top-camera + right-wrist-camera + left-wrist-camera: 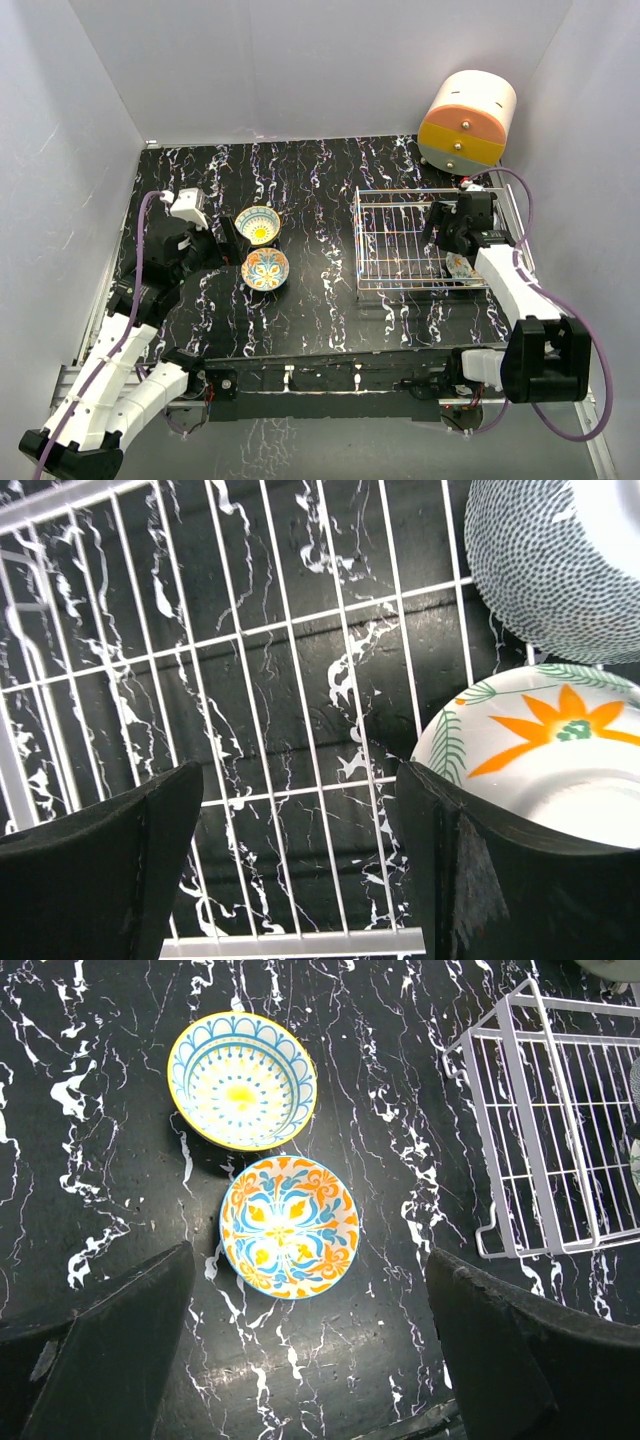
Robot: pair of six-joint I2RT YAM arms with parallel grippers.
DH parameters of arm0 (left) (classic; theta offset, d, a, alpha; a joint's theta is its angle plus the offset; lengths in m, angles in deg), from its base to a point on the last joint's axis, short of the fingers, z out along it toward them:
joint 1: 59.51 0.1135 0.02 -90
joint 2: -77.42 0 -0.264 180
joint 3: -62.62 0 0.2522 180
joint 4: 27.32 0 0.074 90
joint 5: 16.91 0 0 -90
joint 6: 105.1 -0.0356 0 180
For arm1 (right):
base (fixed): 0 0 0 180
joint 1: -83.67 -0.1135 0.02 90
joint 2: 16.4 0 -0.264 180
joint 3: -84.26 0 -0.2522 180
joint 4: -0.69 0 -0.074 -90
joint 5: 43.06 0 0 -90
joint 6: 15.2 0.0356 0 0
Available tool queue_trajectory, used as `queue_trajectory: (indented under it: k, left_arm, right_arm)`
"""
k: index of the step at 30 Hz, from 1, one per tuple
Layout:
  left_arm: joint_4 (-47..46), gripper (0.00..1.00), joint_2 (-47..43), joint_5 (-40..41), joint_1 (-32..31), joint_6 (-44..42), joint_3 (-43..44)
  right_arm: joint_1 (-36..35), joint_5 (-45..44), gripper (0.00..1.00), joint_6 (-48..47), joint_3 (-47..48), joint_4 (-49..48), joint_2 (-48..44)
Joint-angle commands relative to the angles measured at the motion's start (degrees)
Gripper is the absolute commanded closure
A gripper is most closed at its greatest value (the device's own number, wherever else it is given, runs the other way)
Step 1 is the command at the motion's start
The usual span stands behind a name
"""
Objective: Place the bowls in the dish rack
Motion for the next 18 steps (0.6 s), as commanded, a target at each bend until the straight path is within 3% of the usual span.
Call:
queue_trajectory:
  k: [1,18]
  left_arm:
    - [1.9,0.03,-1.9,1.2,-0.2,-0.1,-0.7]
    - [2.8,0.03,-2.4,2.0,-0.2,-0.7,-0.7]
  right_arm:
    - [0.1,-0.7,0.19,0.9,-0.3,-2.8,2.9]
    - [0.1,-13.9,0.18,2.1,-0.7,-2.4,3.9]
